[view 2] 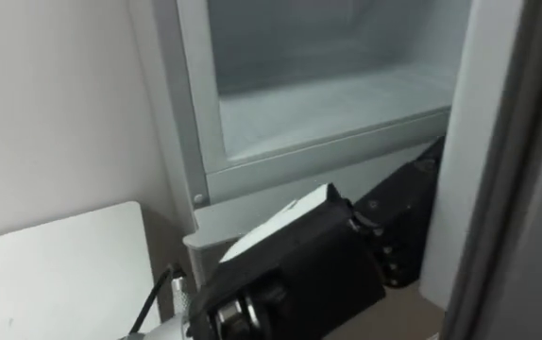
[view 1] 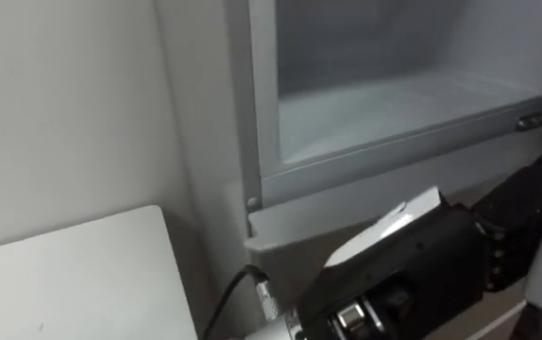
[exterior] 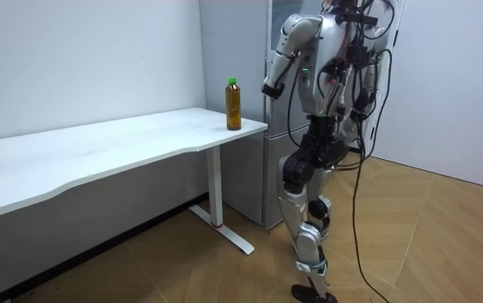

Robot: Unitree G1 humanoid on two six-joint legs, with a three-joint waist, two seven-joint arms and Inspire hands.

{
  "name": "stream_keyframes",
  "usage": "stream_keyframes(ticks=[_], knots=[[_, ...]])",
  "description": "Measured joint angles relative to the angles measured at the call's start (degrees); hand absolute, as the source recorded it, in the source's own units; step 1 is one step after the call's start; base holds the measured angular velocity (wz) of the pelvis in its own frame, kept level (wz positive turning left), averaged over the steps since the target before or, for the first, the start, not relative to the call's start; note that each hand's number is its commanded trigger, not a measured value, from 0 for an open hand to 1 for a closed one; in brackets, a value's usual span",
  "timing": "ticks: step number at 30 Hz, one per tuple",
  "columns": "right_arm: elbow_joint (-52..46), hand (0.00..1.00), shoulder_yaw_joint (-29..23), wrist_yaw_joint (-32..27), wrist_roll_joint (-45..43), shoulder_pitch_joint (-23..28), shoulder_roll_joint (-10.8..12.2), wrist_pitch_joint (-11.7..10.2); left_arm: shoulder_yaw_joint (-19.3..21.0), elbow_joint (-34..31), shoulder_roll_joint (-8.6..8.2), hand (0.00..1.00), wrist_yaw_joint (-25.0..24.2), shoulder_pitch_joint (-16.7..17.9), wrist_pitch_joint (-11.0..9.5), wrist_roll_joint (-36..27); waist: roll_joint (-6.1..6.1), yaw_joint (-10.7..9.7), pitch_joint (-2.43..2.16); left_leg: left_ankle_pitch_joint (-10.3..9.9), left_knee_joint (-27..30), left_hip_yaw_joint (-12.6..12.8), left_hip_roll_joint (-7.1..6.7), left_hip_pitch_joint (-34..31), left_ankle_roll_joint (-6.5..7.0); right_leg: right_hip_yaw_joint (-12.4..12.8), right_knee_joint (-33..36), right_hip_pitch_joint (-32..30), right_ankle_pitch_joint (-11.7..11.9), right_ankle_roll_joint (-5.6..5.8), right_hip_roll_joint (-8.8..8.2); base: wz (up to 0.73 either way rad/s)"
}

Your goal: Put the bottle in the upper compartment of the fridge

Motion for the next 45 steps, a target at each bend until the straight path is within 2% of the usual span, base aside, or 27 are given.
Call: stream_keyframes(ticks=[2,4,8,10,13,15,17,20,23,24,29,35,38,40,42,43,45], knots=[[0.3,0.0,0.0,-0.1,0.0,-0.2,0.0,0.0,-0.4,1.1,-0.44,0.0,-0.1,-0.1,-0.7,-0.1,0.13,-0.9,0.08,0.0,0.0,0.7,0.08,0.5,0.0,0.9,0.1,0.1,0.1,-0.07,0.28,-0.41],[0.5,0.0,0.0,-0.2,0.3,-0.7,0.0,0.0,-1.3,2.6,-1.79,0.0,-0.1,-0.2,-1.5,-0.1,0.27,-1.9,0.1,0.0,0.0,2.1,0.03,0.7,0.0,2.7,0.1,-0.5,0.5,-0.06,0.82,-0.4],[0.3,0.0,0.0,-0.8,0.6,-0.6,0.0,0.1,-1.9,4.9,-3.05,0.0,0.0,-0.4,-2.9,-0.1,0.34,-3.9,0.09,-0.1,-0.1,3.1,-0.02,0.7,-0.12,4.9,-0.1,-0.9,1.2,-0.15,1.74,-0.36],[-0.1,0.0,0.0,-1.4,0.6,-0.6,0.0,0.1,-2.4,6.0,-3.88,0.0,0.3,-0.5,-3.6,-0.1,1.1,-5.3,-0.02,-0.7,-0.6,3.5,0.23,0.9,-0.86,5.7,-1.0,-0.9,1.8,-0.33,2.66,-0.24],[-0.2,0.0,0.0,-1.3,0.6,-0.7,0.0,0.1,-3.5,7.8,-4.6,0.0,1.2,-0.7,-5.0,-0.1,1.36,-6.2,-0.05,-1.0,-2.0,4.2,0.43,1.2,-1.11,7.2,-0.9,-1.6,2.2,-0.46,3.72,-0.18],[-0.4,0.0,0.0,-1.2,0.6,-0.6,0.0,0.1,-3.8,8.8,-4.86,0.0,1.3,-1.1,-5.4,-0.2,1.33,-6.3,-0.03,-1.3,-2.0,5.2,0.65,1.2,-1.17,7.5,-1.0,-1.9,2.7,-0.58,4.12,-0.23],[-0.5,0.0,0.0,-1.2,0.6,-0.6,0.0,0.1,-3.8,10.1,-5.32,0.0,1.3,-1.6,-5.7,-1.4,1.39,-7.5,0.0,-2.0,-1.9,5.3,1.08,1.2,-1.33,7.2,-1.0,-1.9,2.8,-0.65,4.52,-0.05],[-0.5,0.0,0.0,-1.2,1.2,-0.6,0.0,0.1,-3.9,12.2,-6.51,0.0,1.3,-2.3,-6.1,-2.9,1.52,-8.0,0.03,-3.2,-2.0,6.1,2.02,1.1,-1.5,7.3,-0.9,-2.2,3.1,-0.86,5.29,-0.08],[-0.5,0.0,0.0,-1.2,2.7,-0.5,0.0,0.1,-4.1,13.1,-6.62,0.0,1.4,-2.3,-6.3,-5.6,1.64,-8.3,0.02,-3.4,-1.9,7.1,2.02,1.2,-1.79,8.3,-0.7,-2.5,3.3,-0.98,5.92,-0.18],[-0.5,0.0,0.0,-1.2,2.7,-0.4,0.0,0.1,-4.1,13.2,-6.66,0.0,1.4,-2.3,-6.3,-5.8,1.65,-9.0,0.03,-3.5,-1.9,7.1,2.12,1.2,-1.87,8.3,-0.8,-2.6,3.3,-1.01,6.06,-0.14],[-0.5,0.0,0.0,-1.2,2.6,-0.3,-0.6,0.1,-4.3,13.9,-7.88,0.0,1.4,-2.3,-6.4,-5.7,2.19,-9.6,0.38,-3.6,-1.7,8.3,2.38,1.3,-2.1,9.1,-0.9,-2.8,3.4,-1.2,6.61,-0.12],[-0.2,0.0,1.0,-1.2,2.5,-0.2,-1.1,0.1,-4.6,13.9,-7.57,0.0,1.4,-2.4,-6.4,-6.9,2.56,-9.5,0.49,-3.6,-1.8,8.2,2.4,1.2,-2.11,9.1,-1.0,-2.9,3.4,-1.2,6.54,0.01],[-0.4,0.0,1.7,-1.3,2.4,-0.3,-1.2,0.1,-5.0,13.9,-6.68,0.0,1.4,-2.8,-6.2,-6.9,2.57,-9.2,0.48,-3.6,-1.7,6.6,2.62,0.4,-2.08,8.0,-1.0,-3.1,3.4,-1.19,5.93,0.2],[-0.6,0.0,1.7,-1.4,2.6,-0.2,-1.3,0.1,-6.5,14.0,-4.51,0.0,1.4,-2.7,-4.7,-6.7,2.55,-8.7,0.49,-3.5,-1.6,5.6,2.31,0.1,-1.99,6.9,-0.9,-3.2,3.3,-1.2,5.48,0.23],[-0.9,0.0,1.7,-1.5,2.5,-0.3,-1.2,0.1,-6.5,13.6,-3.83,0.0,1.2,-2.8,-3.4,-5.0,2.52,-8.4,0.46,-3.3,-1.5,4.3,2.02,-0.6,-1.68,5.9,-0.8,-3.4,3.1,-1.15,4.98,0.27],[-1.1,0.0,1.7,-1.6,2.5,-0.2,-1.2,0.1,-6.5,13.5,-3.6,0.0,1.3,-2.8,-2.3,-3.0,2.51,-7.8,0.46,-3.2,-1.5,3.7,1.86,-0.9,-1.5,5.5,-0.7,-3.6,3.1,-1.12,4.72,0.25],[-1.3,0.0,1.7,-2.4,2.5,-0.1,-1.3,0.1,-6.4,13.0,-3.31,0.0,1.4,-2.8,-1.5,-1.0,2.32,-6.3,0.46,-3.0,-1.3,3.1,1.76,-1.2,-1.36,5.0,-0.5,-3.7,3.0,-1.14,4.35,0.23]])
